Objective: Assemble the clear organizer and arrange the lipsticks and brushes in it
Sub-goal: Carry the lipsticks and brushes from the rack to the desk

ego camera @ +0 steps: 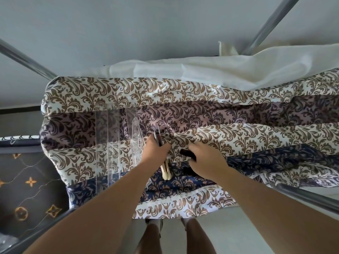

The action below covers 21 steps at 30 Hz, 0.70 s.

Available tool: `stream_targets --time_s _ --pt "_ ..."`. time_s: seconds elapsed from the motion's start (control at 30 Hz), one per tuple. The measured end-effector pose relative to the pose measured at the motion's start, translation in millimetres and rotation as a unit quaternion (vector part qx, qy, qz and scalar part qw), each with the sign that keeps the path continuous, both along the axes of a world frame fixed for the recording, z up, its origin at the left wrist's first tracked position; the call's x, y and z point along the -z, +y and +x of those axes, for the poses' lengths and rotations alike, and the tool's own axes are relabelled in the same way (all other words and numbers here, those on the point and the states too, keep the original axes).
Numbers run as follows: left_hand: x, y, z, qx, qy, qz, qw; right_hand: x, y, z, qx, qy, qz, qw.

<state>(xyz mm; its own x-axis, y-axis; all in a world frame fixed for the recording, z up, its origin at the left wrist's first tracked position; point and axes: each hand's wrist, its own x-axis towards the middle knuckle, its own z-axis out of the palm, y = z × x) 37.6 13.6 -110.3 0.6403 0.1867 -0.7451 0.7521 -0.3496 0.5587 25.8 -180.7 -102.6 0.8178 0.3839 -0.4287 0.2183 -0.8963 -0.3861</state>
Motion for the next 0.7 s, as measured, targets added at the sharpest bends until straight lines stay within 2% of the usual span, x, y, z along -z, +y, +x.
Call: stream_targets --time_s 0.2,0.3,0.4,0.53,0.7 --pt "-6.6 2.1 -4.5 -0.013 -0.034 0.009 0.999 2.9 -13.7 -19.5 -0.093 0.026 -0.012 0.995" --pt "-5.1 2.6 -10.3 -0.01 0.001 0.039 0.999 5.5 -16.7 -23.2 -0.123 0.027 -0.009 0.992" --pt "-7.8 -3.4 -21.7 0.064 0.057 0.08 0.993 6.2 -18.3 -24.6 -0.162 0.023 -0.006 0.986" --pt "-8.5 -11.5 -29.2 0.167 0.084 0.135 0.973 6.5 -19.3 -30.1 -0.21 0.023 -0.036 0.977" --pt "-5.9 -18.3 -24.4 0.244 0.119 0.2 0.941 6.3 -13.2 -36.1 -0.196 -0.011 -0.056 0.979"
